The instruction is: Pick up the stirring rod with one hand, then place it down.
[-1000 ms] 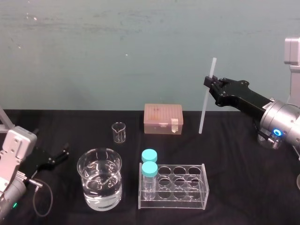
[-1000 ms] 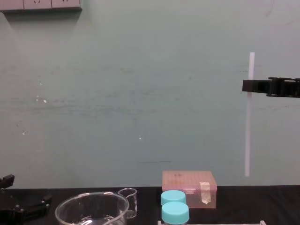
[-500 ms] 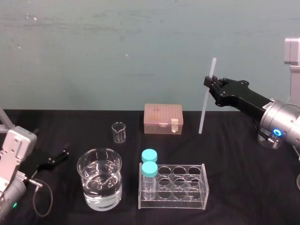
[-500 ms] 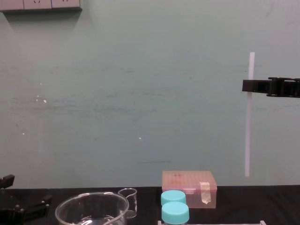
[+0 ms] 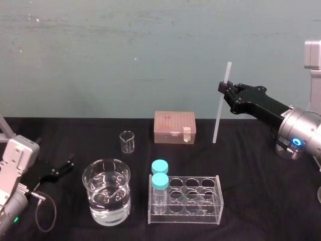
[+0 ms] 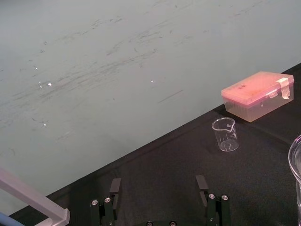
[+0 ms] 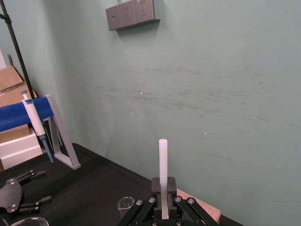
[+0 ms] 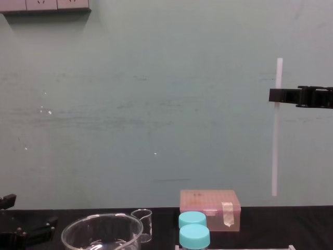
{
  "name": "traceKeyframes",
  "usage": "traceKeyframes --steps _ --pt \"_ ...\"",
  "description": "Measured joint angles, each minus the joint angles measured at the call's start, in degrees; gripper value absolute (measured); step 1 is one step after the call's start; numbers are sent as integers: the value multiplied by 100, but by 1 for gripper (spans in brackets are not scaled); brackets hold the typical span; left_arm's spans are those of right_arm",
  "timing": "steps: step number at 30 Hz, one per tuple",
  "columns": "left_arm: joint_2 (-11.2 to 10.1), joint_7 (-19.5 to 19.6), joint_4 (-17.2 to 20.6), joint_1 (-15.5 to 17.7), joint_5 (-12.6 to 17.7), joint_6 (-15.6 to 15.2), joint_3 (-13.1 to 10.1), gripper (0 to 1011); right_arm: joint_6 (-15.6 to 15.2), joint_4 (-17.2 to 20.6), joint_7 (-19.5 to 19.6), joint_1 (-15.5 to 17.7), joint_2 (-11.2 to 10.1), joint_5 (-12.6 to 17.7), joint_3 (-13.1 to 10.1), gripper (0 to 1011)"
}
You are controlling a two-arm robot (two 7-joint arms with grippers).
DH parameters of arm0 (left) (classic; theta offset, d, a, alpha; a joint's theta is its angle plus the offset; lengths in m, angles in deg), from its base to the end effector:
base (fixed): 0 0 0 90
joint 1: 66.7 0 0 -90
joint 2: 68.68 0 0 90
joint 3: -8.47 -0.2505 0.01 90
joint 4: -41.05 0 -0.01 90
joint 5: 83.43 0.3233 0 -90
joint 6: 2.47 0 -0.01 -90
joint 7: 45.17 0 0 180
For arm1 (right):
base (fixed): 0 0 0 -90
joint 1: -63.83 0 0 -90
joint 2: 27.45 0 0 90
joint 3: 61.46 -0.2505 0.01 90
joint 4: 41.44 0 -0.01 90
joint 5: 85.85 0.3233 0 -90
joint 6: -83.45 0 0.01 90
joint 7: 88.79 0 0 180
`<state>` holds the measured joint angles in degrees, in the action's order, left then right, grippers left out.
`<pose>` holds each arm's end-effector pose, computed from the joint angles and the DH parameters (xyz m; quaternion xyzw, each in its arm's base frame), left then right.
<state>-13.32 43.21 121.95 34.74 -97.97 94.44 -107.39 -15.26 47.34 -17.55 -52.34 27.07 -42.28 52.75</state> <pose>0.3654 0.0564 -0.2731 0.1414 -0.1326 0.5799 0.7913 0.4130 -0.0407 -0.1324 0.0187 0.0033 -0.4375 0.8990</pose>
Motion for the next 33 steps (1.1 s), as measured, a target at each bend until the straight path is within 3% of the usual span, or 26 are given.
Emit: traceKeyframes --steps 33 --pt "0 0 0 0 0 0 0 1005 0 0 0 0 0 0 0 68"
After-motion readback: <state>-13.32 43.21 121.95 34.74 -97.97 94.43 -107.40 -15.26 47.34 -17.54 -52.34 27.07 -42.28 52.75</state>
